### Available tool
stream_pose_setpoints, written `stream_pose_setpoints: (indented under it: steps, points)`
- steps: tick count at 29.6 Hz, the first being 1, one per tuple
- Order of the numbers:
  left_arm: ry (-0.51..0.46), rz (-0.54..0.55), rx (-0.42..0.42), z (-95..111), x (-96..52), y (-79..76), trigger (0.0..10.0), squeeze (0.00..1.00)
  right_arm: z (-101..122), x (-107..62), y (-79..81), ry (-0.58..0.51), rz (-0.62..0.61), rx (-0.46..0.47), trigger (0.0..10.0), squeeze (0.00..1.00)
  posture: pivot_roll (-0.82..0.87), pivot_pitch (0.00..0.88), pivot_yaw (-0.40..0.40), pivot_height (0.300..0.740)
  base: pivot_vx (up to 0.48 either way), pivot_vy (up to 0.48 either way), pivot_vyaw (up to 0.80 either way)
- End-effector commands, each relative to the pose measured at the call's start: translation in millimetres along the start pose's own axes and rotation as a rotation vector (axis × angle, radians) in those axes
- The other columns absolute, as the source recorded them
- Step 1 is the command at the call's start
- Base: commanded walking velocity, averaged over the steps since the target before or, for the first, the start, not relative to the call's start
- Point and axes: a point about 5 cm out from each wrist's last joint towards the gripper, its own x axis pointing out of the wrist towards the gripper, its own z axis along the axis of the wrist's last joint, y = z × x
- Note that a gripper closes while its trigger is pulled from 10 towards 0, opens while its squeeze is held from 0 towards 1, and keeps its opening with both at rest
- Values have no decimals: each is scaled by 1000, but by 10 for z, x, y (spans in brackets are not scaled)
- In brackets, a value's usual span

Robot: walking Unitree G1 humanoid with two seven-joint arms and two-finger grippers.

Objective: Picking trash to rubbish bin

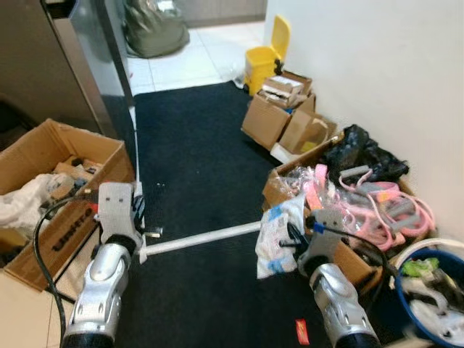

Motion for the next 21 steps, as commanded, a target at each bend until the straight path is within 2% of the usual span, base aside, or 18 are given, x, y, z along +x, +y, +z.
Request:
stream_pose_setpoints:
  steps: [1, 21]
  points:
    - [19, 2, 4, -43, -25, 5, 10000, 0, -73, -38, -19, 28, -12, 6, 10000, 0, 46, 158, 39, 740, 255, 0, 0]
    - [18, 1, 5, -34, -16, 5, 10000, 0, -68, -36, -33, 26, -20, 5, 10000, 0, 46, 158, 40, 740, 256, 0, 0]
